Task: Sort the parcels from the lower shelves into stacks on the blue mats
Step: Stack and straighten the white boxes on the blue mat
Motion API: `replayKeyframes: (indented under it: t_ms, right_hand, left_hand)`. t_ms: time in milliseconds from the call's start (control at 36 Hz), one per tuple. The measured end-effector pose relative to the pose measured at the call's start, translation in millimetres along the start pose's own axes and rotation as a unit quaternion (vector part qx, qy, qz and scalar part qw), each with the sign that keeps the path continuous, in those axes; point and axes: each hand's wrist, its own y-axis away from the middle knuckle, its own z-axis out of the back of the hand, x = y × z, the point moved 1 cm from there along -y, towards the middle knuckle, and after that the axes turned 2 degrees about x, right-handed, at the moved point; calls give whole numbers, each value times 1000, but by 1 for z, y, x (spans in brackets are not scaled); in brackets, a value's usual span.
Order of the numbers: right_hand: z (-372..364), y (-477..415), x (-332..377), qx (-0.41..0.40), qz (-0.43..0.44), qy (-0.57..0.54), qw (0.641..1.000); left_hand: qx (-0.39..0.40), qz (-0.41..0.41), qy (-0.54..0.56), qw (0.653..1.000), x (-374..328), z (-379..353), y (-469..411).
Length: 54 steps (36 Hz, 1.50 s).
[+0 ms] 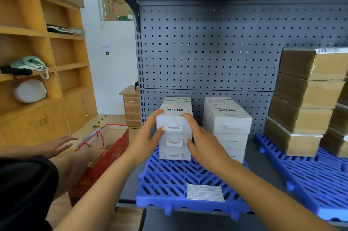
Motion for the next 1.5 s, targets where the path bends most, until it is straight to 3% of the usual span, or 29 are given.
replayKeyframes:
  t_ms: [639,861,1306,1500]
  right_hand:
    - [-1,-14,-8,-14,-46,-12,999]
    - [-2,-15,-3,17,-58,18,998]
    - [-5,-15,-9,-15,-49,-30,998]
    - [-11,-20,-8,-33,-28,1,999]
  left_hand:
    - [-17,26,-24,999,4,-6,-3]
    - [-15,44,-20,999,3,-8,-1]
    - [-40,38,-49,997,5,-9,3]
    - [-38,53,-58,996,10,-6,1]
